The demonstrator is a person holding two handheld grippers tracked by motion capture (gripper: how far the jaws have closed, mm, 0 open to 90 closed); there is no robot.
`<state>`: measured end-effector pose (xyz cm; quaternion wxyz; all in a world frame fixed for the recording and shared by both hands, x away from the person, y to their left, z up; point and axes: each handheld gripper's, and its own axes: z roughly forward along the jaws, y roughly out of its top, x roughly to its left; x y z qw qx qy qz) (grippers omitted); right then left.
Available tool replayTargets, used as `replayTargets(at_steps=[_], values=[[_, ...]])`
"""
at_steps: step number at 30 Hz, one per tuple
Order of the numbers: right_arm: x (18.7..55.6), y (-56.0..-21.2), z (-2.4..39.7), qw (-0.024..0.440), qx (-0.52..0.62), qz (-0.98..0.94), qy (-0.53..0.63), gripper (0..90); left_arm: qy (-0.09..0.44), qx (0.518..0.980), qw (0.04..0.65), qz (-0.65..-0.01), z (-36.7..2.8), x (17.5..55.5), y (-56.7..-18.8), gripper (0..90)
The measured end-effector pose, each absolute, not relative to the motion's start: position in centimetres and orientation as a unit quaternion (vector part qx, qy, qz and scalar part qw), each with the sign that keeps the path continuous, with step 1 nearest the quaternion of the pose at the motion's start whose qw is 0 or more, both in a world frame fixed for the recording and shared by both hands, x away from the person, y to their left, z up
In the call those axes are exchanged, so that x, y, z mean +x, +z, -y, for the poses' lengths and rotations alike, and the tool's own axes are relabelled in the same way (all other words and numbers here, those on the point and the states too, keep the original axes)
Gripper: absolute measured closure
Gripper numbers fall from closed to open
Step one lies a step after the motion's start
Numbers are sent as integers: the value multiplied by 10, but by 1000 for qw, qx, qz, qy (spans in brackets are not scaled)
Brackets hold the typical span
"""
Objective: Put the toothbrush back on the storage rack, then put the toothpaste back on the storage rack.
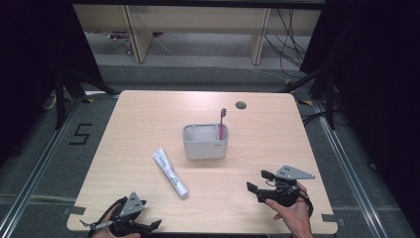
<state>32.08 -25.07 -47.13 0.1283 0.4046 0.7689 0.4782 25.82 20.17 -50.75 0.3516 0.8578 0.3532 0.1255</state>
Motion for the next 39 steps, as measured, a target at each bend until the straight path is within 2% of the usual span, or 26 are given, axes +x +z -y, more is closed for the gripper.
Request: replayTargets(at_steps=[2,3,5,8,10,12,13,16,20,21,23,30,35,38,39], values=[[319,-473,252,133,402,-771,476,254,123,854,358,-357,-201,258,-508,172],[314,-474,251,112,420,-769,470,248,124,855,355,-357,-201,258,-508,172],[315,-476,253,125,406,-773,472,245,125,854,357,-358,-201,259,-507,171],[311,-480,254,124,407,-774,469,245,126,856,354,-355,-201,259,-507,172],[306,-482,253,107,418,-771,469,245,126,857,353,-355,-200,260,-507,172],[307,-483,255,119,403,-776,470,245,126,857,352,-354,-201,260,-507,172],[302,-484,253,102,416,-771,471,245,121,856,355,-355,-201,260,-507,172],[301,-485,256,119,404,-779,464,246,124,854,356,-360,-201,260,-507,172],[293,-487,256,100,419,-773,465,246,125,853,352,-364,-202,261,-508,172],[295,-488,259,116,397,-786,460,246,127,854,350,-364,-203,261,-507,172],[293,-490,260,117,397,-787,456,245,124,854,351,-364,-204,261,-507,172],[285,-490,263,102,408,-788,449,243,122,855,348,-364,-204,262,-508,171],[282,-495,264,108,403,-794,441,218,125,852,348,-370,-204,263,-509,172],[278,-496,264,92,412,-790,444,196,128,855,346,-366,-205,262,-508,172],[278,-496,265,102,407,-793,442,195,128,855,345,-364,-205,262,-508,172]])
